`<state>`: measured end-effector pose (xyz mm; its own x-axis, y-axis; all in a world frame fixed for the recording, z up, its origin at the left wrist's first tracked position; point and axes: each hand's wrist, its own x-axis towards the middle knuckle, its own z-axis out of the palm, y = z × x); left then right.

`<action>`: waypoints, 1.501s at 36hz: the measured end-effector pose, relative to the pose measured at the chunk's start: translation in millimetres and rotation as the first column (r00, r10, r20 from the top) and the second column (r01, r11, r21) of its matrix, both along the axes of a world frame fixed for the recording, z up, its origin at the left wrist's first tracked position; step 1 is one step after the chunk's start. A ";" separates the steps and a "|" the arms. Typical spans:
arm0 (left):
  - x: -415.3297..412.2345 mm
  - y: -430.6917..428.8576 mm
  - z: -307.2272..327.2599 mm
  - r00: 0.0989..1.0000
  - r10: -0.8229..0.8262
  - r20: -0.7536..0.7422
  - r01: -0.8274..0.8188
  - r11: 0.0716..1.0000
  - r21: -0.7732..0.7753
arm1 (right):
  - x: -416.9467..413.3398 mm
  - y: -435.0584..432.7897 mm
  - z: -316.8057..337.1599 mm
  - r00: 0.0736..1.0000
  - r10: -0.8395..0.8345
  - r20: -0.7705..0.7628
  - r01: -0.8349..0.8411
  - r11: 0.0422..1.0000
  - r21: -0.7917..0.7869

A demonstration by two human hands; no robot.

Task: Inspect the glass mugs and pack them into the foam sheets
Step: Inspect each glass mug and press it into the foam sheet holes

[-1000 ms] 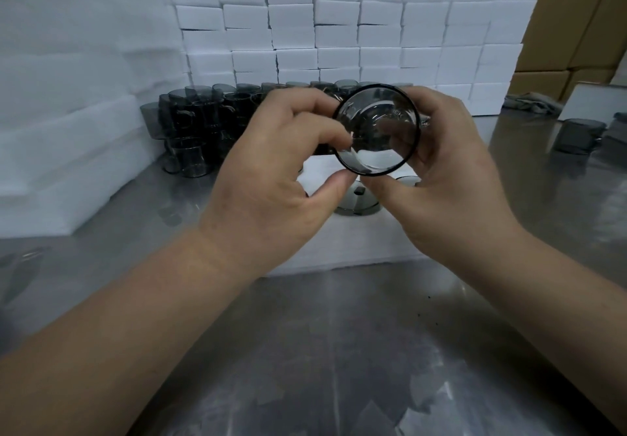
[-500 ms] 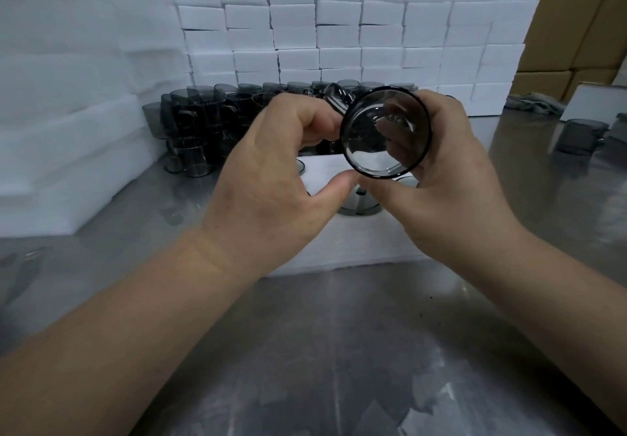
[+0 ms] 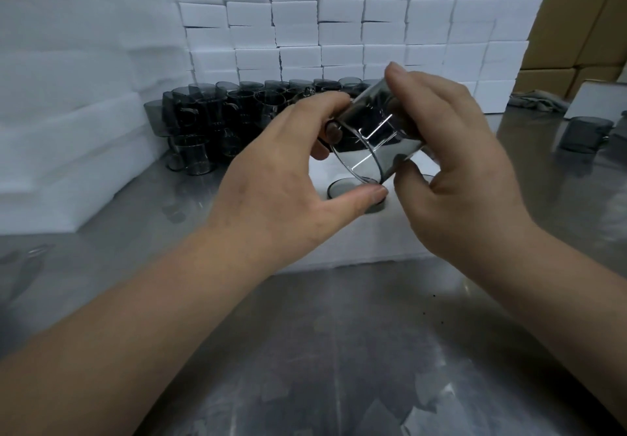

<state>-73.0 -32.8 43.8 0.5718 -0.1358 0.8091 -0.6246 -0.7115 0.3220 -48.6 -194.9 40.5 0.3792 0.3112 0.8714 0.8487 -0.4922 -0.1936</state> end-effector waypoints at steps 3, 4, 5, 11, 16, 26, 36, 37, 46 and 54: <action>-2.8 -2.7 0.7 0.999 0.019 -0.049 -0.020 1.000 -0.020 | -0.5 -1.9 -0.5 0.999 0.031 -0.034 -0.031 1.000 0.005; -3.5 -3.4 0.6 0.997 0.028 -0.069 -0.030 0.999 -0.030 | -1.1 -2.0 -0.3 0.996 0.061 -0.062 -0.060 0.998 0.010; -3.6 -3.7 0.3 0.995 0.038 -0.087 -0.041 0.998 -0.040 | -1.6 -1.5 -0.6 0.992 0.094 -0.086 -0.093 0.996 0.015; -0.6 -5.6 0.6 0.978 0.008 -0.210 -0.047 0.982 -0.184 | -5.8 2.1 -3.4 0.956 0.232 -0.179 -0.201 0.964 0.175; -0.8 -3.3 3.3 0.956 -0.133 -0.262 0.050 0.952 -0.301 | -7.9 4.4 2.1 0.875 0.334 -0.350 -0.171 0.890 0.422; 1.2 0.3 3.0 0.963 -0.063 -0.262 0.051 0.997 -0.051 | -12.1 8.9 4.6 0.844 0.378 -0.380 -0.239 0.900 0.365; -1.9 -3.4 8.9 0.909 -0.349 -0.228 0.231 0.877 -0.421 | -10.4 5.8 5.4 0.869 0.333 -0.366 -0.193 0.909 0.369; -2.2 -3.7 9.1 0.903 -0.367 -0.224 0.243 0.865 -0.440 | -10.0 6.0 5.0 0.876 0.315 -0.365 -0.178 0.915 0.362; 0.9 -3.2 5.7 0.908 -0.336 -0.249 0.190 0.862 -0.470 | -8.8 8.6 3.4 0.892 0.236 -0.386 -0.070 0.914 0.399; -3.4 -3.2 9.4 0.905 -0.354 -0.236 0.227 0.871 -0.435 | -3.7 5.9 8.1 0.848 0.304 -0.435 -0.023 0.840 0.542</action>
<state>-76.4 -36.0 53.1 0.7773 -0.0451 0.6275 -0.6114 -0.2895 0.7365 -52.3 -189.0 48.6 0.7760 -0.0145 0.6305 0.6283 -0.0689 -0.7749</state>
